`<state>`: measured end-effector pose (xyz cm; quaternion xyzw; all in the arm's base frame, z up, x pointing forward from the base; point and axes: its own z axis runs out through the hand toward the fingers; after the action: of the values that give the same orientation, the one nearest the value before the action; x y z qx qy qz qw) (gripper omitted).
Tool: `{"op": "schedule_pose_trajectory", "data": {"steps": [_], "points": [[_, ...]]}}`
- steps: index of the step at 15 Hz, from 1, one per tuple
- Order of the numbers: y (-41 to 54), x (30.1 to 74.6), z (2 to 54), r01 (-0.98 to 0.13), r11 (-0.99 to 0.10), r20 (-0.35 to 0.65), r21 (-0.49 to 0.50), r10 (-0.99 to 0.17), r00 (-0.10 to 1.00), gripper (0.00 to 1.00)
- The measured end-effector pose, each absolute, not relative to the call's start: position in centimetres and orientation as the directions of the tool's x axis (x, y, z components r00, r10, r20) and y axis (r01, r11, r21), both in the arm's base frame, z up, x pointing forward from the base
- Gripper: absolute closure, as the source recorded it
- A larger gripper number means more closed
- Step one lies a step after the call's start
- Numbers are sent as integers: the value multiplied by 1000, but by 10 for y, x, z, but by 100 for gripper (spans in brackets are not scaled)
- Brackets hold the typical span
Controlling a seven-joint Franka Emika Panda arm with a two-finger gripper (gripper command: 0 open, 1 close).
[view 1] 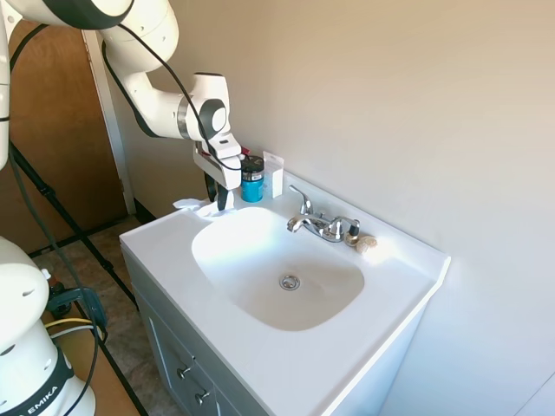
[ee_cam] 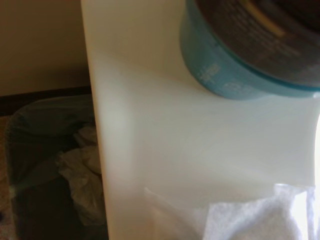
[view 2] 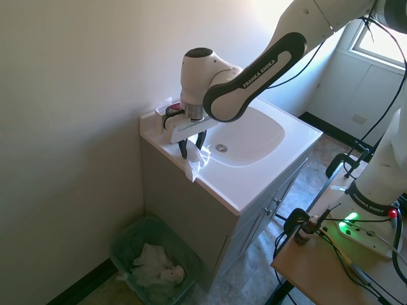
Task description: Throw the tissue in the trash bin
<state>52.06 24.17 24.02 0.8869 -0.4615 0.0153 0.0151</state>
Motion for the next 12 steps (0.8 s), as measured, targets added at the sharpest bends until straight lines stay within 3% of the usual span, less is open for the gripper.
{"op": "schedule_pose_trajectory", "data": {"steps": [8,12], "points": [[235,524,240,-829,-560,31,1,-828,560,100],[239,516,264,-815,-579,37,-31,-816,577,100]]}}
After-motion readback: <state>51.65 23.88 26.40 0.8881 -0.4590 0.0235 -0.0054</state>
